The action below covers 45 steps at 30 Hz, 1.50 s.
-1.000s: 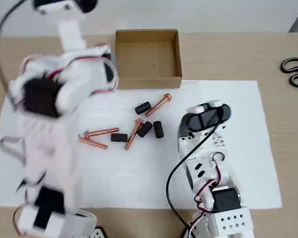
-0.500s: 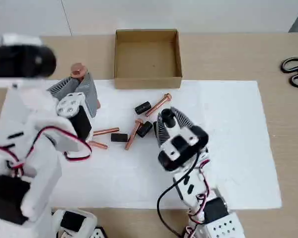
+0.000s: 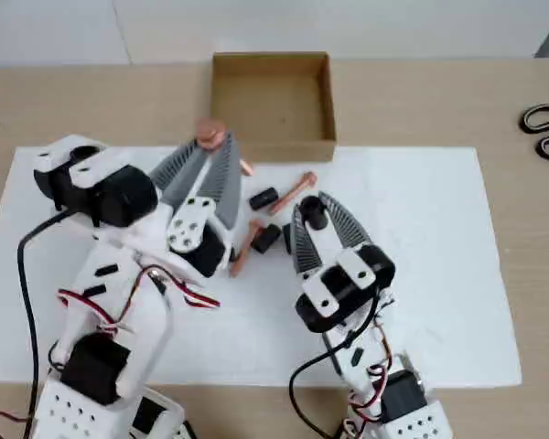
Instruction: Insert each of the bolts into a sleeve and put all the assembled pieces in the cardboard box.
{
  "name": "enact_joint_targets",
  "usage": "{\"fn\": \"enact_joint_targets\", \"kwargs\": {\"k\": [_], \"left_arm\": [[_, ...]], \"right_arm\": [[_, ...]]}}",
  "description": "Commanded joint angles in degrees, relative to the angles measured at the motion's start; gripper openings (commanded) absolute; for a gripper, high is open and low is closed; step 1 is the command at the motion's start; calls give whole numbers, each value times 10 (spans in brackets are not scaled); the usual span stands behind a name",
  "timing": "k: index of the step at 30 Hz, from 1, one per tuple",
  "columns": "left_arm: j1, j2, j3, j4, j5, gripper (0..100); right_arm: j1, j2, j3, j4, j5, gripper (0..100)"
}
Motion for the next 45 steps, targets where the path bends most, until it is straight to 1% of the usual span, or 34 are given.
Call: {"fn": "enact_joint_targets", "kwargs": {"k": [1,3,5,12,16,18,25,31,37,42,45], "left_arm": [[32,30,-33,-21,3,6],[50,53,-59,-19,2,6],[55,68,-71,-18,2,6],[54,70,-72,-18,-1,6],[62,70,-65,11,3,6],[67,70,-65,24,3,6],[72,76,-65,28,3,6],[100,75,-67,70,3,6],[101,75,-66,67,3,6],[100,76,-62,42,3,6],[99,73,-44,42,2,6]], "right_arm": [[-22,-13,4,0,-31,4],[-39,-13,4,0,-59,4],[-47,-13,4,1,-70,4],[-23,-13,4,-4,-74,4],[-9,-13,4,-4,-75,4],[-10,-13,4,-5,-76,4],[-11,-13,4,-5,-73,4],[-11,-13,4,-5,-72,4],[-12,-13,4,-6,-72,4],[-40,-13,4,-26,-70,4],[-41,-13,4,-23,-44,4]]}}
